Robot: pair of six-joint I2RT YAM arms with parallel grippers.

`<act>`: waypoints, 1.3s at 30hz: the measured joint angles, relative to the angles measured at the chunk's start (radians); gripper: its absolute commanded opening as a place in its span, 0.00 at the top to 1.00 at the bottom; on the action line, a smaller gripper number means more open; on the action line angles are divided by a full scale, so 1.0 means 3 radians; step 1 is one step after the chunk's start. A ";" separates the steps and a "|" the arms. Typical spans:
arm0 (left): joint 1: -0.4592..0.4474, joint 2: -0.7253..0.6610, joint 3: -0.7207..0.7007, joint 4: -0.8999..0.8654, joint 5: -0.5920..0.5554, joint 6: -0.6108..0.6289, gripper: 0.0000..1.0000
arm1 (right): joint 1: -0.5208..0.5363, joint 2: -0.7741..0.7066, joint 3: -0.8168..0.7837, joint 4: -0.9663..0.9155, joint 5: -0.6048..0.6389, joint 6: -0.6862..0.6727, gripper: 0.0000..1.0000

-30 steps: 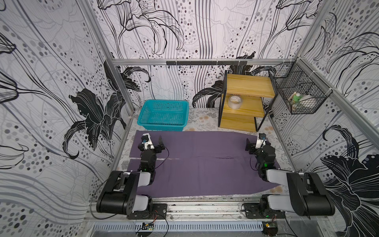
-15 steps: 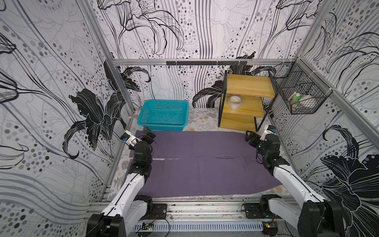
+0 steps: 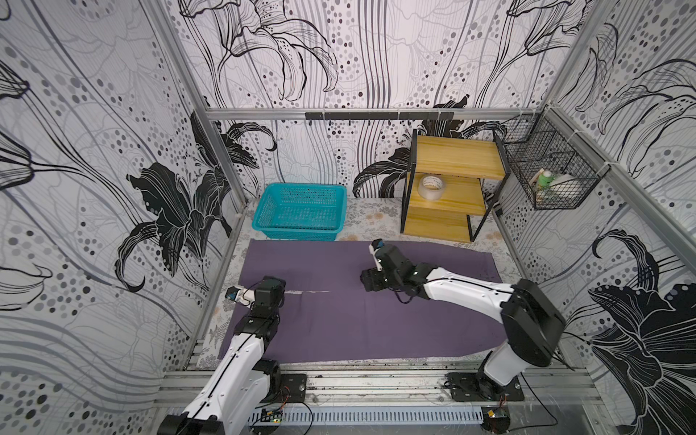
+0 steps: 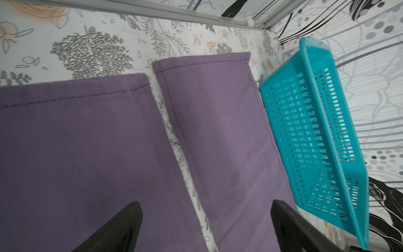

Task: Roll up the long pants
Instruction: Fold the long pant at the center of the board.

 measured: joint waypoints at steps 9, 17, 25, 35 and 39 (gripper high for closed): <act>0.0000 -0.0179 0.0013 -0.0792 -0.0267 -0.0440 0.05 | 0.0221 0.0680 0.0374 -0.0385 0.0177 -0.0009 0.15; 0.0122 -0.0417 -0.0093 -0.1166 -0.0468 -0.0735 0.07 | 0.0212 0.0420 0.0160 -0.0333 0.0416 0.0303 0.15; 0.0730 -0.0337 -0.0270 -0.1143 -0.0380 -0.0792 0.10 | 0.0212 0.0144 -0.0039 -0.0271 0.0546 0.0539 0.15; 0.1443 -0.0120 -0.0193 -0.1036 -0.0207 -0.0754 0.12 | 0.0212 -0.0037 -0.0136 -0.0272 0.0645 0.0612 0.15; 0.1737 -0.0070 -0.0089 -0.1153 -0.0142 -0.0575 0.11 | 0.0212 -0.0047 -0.0183 -0.0257 0.0668 0.0627 0.15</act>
